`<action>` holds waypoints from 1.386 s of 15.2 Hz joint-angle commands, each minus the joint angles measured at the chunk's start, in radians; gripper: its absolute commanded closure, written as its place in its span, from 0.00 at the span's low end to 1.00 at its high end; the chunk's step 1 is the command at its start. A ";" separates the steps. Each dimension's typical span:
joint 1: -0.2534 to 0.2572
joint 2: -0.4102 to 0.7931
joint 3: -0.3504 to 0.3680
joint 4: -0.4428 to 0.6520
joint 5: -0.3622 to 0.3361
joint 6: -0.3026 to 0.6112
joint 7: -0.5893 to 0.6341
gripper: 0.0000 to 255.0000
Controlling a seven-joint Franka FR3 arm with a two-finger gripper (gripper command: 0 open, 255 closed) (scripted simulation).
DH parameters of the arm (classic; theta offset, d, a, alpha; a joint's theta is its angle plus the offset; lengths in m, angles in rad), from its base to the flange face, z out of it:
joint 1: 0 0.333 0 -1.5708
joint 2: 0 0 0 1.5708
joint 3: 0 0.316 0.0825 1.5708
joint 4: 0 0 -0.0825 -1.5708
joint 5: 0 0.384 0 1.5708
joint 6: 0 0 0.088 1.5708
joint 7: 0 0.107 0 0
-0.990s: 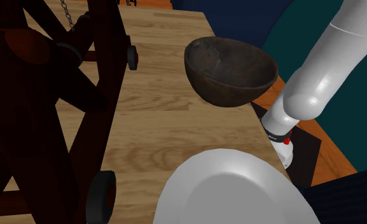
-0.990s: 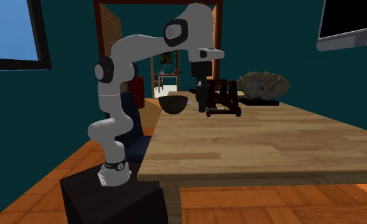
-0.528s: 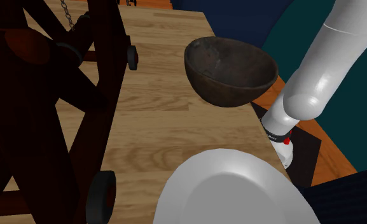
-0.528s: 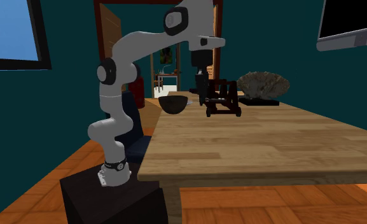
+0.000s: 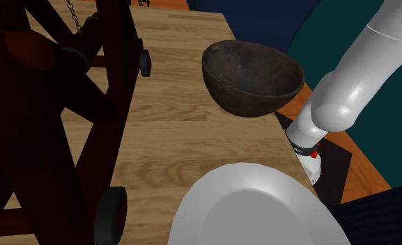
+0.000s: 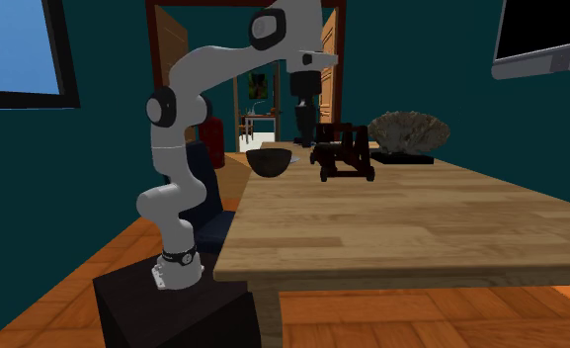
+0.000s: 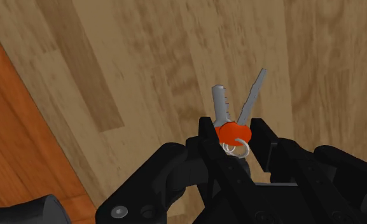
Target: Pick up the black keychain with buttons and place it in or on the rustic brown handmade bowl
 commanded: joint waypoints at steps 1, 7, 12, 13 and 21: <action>0.010 -0.073 0.010 -0.079 0.009 0.006 0.023 1.00; 0.048 -0.251 0.057 -0.261 0.039 0.014 0.111 1.00; 0.082 -0.373 0.103 -0.364 0.074 -0.001 0.191 1.00; 0.088 -0.395 0.113 -0.380 0.082 -0.006 0.208 1.00; 0.140 -0.542 0.208 -0.463 0.157 -0.054 0.355 1.00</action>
